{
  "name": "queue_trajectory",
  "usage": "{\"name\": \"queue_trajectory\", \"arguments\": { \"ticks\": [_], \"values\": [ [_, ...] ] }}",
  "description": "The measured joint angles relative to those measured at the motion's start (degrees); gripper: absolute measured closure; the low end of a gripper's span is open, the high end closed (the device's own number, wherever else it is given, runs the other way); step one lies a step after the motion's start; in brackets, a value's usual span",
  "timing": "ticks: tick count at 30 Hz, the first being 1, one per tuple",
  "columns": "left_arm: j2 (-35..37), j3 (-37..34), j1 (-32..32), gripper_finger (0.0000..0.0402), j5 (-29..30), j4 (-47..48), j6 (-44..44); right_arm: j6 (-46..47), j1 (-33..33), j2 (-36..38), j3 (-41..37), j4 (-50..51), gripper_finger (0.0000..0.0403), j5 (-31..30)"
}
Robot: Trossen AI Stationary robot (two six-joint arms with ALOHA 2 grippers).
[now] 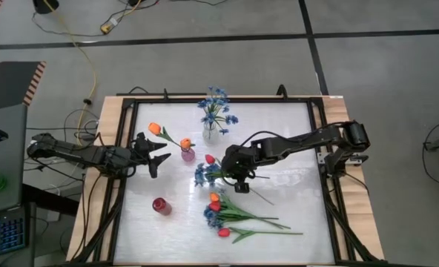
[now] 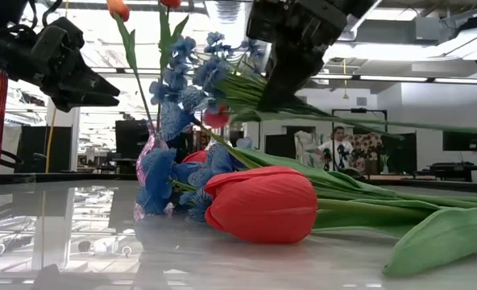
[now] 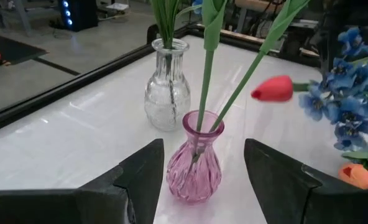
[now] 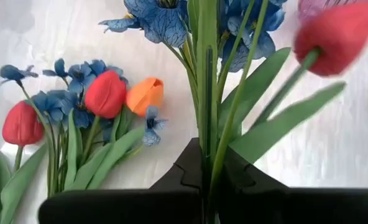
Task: Sort flowers into vase by color
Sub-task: Put the top blue flowers into the transparent vase
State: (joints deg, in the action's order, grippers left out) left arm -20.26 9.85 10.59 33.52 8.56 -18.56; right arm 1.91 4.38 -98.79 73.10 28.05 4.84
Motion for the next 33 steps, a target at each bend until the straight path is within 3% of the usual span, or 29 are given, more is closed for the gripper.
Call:
{"name": "queue_trajectory", "arguments": {
  "ticks": [33],
  "values": [
    [-0.10, 0.00, -0.02, 0.0191, -0.18, -0.28, -0.12, 1.68, 0.09, -0.93, -0.02, 0.41, 0.0341, 0.31]
  ]
}}
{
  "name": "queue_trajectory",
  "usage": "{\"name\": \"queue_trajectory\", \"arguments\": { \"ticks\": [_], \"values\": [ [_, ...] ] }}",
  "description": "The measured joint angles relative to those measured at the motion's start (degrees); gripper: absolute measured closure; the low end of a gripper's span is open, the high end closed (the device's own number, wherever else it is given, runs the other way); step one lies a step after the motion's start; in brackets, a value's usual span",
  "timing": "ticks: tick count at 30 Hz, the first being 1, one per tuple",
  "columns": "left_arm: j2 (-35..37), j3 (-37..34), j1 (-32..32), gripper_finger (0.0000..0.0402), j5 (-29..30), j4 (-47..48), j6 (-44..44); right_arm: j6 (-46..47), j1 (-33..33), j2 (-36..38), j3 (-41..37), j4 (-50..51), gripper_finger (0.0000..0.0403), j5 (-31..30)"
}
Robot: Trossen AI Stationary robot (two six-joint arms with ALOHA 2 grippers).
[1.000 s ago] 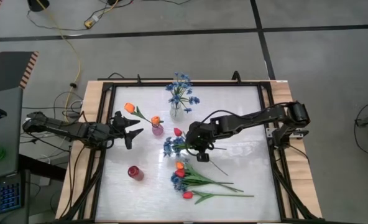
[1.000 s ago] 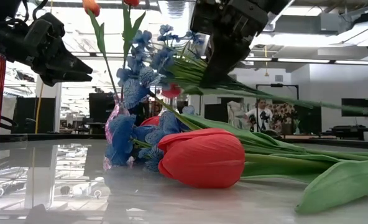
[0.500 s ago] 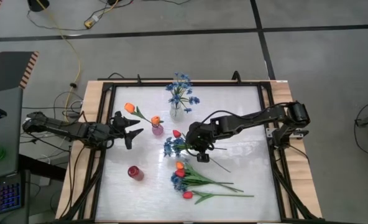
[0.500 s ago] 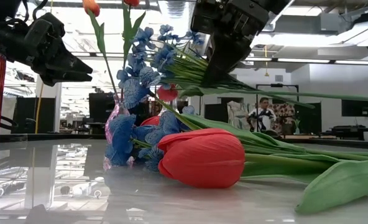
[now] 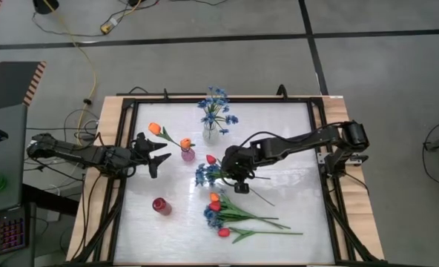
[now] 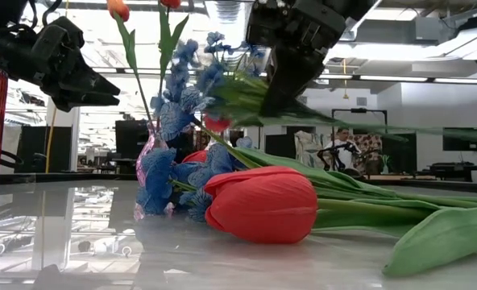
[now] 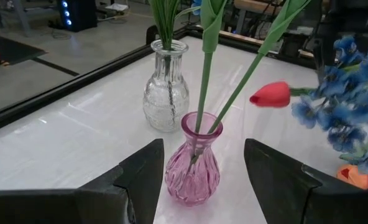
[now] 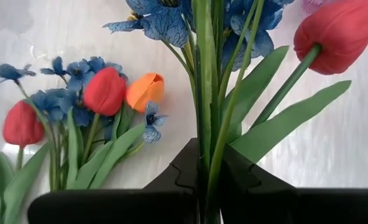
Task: Sort flowers into vase by color
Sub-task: Put the top blue flowers into the transparent vase
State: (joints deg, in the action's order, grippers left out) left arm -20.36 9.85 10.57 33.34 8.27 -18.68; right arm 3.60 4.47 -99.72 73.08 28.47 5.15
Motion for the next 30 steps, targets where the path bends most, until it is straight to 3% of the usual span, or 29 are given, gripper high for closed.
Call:
{"name": "queue_trajectory", "arguments": {
  "ticks": [25, 30],
  "values": [
    [-1.49, 0.04, 0.01, 0.0191, -0.17, -0.03, -0.63, 0.41, -1.61, -6.54, -0.07, -0.55, 0.0340, -0.27],
    [-1.51, 0.04, 0.02, 0.0191, -0.17, -0.02, -0.65, 0.92, -1.66, -6.54, -0.07, -0.17, 0.0320, -0.05]
  ]
}}
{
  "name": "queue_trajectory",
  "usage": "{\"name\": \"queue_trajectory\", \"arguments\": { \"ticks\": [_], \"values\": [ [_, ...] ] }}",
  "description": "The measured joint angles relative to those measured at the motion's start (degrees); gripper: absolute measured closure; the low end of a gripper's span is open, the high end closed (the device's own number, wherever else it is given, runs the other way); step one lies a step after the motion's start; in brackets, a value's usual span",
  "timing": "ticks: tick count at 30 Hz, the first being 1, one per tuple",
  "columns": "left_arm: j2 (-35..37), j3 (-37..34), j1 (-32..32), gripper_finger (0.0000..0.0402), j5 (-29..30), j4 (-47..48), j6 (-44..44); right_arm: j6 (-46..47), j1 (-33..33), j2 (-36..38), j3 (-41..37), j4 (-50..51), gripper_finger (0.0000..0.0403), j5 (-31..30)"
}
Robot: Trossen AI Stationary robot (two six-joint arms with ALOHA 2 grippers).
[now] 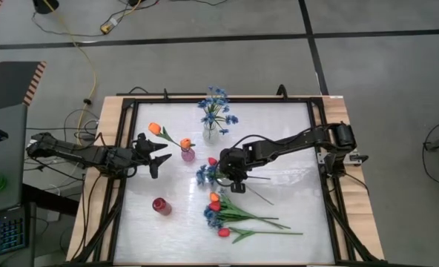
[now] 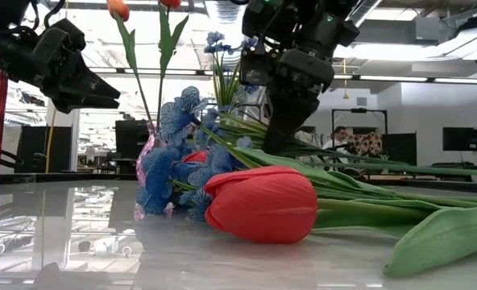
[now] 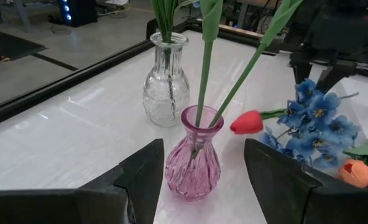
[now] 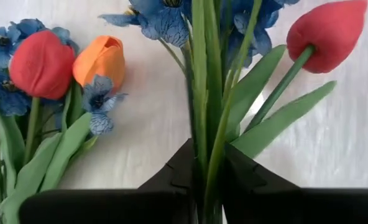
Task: Sort flowers into vase by color
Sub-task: Put the top blue flowers into the transparent vase
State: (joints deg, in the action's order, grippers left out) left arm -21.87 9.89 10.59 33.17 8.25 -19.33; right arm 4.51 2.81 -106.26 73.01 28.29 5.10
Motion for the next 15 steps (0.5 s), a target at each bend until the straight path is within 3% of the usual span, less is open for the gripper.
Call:
{"name": "queue_trajectory", "arguments": {
  "ticks": [8, 15],
  "values": [
    [0.02, 0.00, -0.01, 0.0191, 0.00, 0.00, 0.00, -0.22, 0.02, 0.02, 0.00, 0.03, 0.0284, 0.09],
    [0.02, -0.01, -0.01, 0.0191, 0.00, -0.01, 0.01, -0.44, 0.02, 0.02, 0.00, 0.02, 0.0329, 0.09]
  ]
}}
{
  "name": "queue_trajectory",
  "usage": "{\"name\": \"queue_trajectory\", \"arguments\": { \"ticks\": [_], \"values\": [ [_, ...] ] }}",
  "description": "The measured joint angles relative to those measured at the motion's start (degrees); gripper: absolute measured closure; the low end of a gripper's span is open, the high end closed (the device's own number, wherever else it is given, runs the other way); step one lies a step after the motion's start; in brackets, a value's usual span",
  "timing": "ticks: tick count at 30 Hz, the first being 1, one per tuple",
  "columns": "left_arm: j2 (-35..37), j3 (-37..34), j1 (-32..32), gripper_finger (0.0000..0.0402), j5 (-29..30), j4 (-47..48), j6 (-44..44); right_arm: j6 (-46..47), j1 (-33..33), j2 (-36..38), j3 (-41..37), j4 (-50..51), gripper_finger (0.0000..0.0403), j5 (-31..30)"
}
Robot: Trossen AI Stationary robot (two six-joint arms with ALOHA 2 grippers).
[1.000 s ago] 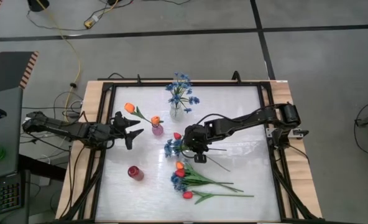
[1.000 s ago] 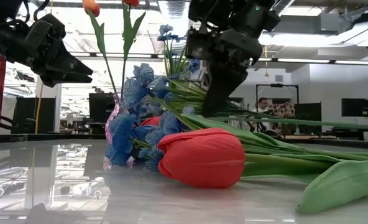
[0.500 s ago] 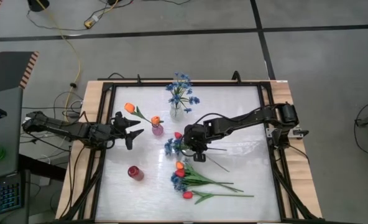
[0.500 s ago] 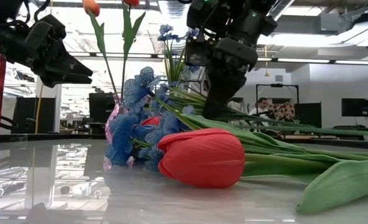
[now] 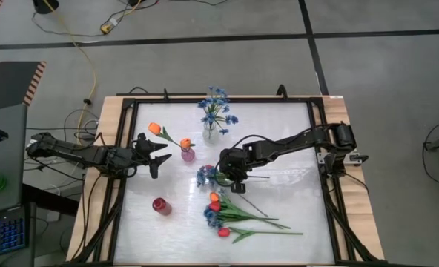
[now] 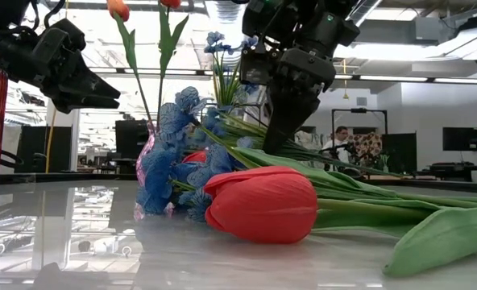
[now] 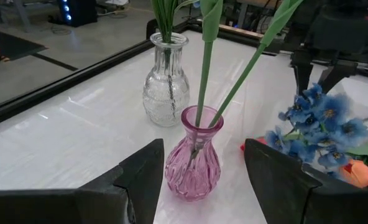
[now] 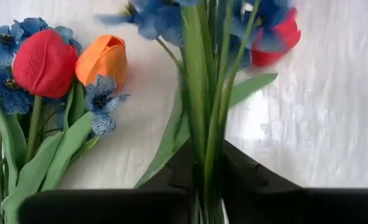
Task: Sort flowers into vase by color
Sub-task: Put the top blue flowers into the transparent vase
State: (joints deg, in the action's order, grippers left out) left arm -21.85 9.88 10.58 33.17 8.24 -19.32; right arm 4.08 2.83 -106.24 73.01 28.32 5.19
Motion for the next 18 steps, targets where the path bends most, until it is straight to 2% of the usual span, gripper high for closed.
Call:
{"name": "queue_trajectory", "arguments": {
  "ticks": [4, 12, 18],
  "values": [
    [0.00, 0.01, 0.01, 0.0191, 0.00, -0.01, -0.01, 0.36, 0.02, 0.23, 0.00, 0.03, 0.0368, -0.01],
    [-0.02, -0.01, 0.01, 0.0191, -0.02, 0.01, -0.02, 0.44, 0.58, 4.22, 0.02, 1.04, 0.0368, 0.25],
    [-0.01, 0.00, 0.01, 0.0191, 0.03, 0.03, -0.85, -0.15, 1.49, 10.61, 0.09, 1.41, 0.0368, 0.41]
  ]
}}
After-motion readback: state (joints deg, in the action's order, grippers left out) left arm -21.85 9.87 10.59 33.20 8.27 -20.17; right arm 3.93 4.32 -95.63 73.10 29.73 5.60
